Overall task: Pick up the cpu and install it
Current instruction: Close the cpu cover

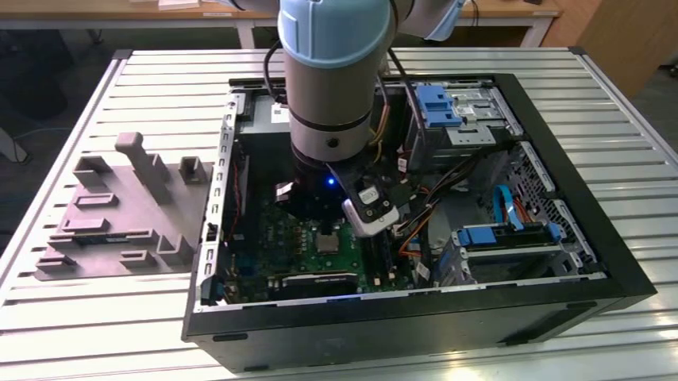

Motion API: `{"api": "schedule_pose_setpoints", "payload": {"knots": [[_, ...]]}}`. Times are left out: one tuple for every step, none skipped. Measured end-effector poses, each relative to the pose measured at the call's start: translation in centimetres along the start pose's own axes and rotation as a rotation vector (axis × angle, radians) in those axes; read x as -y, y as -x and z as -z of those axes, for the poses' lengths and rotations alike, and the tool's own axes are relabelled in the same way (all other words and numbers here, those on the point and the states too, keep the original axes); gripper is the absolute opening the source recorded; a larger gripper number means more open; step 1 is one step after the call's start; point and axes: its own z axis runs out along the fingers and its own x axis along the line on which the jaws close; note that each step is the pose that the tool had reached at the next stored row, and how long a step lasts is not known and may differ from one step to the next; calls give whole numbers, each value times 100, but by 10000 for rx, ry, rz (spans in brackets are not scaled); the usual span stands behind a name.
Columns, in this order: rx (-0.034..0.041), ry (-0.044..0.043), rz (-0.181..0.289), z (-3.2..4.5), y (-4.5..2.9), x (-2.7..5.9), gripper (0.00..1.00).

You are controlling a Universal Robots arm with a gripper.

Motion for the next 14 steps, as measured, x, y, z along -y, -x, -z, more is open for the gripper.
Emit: {"api": "schedule_pose_setpoints", "payload": {"knots": [[0, 0, 0, 0, 0, 0, 11], [0, 0, 0, 0, 0, 0, 11], [0, 0, 0, 0, 0, 0, 11], [0, 0, 0, 0, 0, 0, 11], [1, -5, 0, 10, -2, 1, 11], [4, -4, 1, 35, -3, 0, 11], [10, 0, 2, 76, -4, -1, 11], [12, -1, 1, 120, -5, -2, 11], [15, 0, 1, 166, -7, -2, 11], [15, -1, 1, 211, -7, -3, 11], [16, -1, 1, 255, -8, -4, 11], [17, 0, 0, 300, -9, -7, 11], [18, -2, 1, 341, -9, -8, 11], [21, 0, 1, 380, -10, -9, 11]]}}
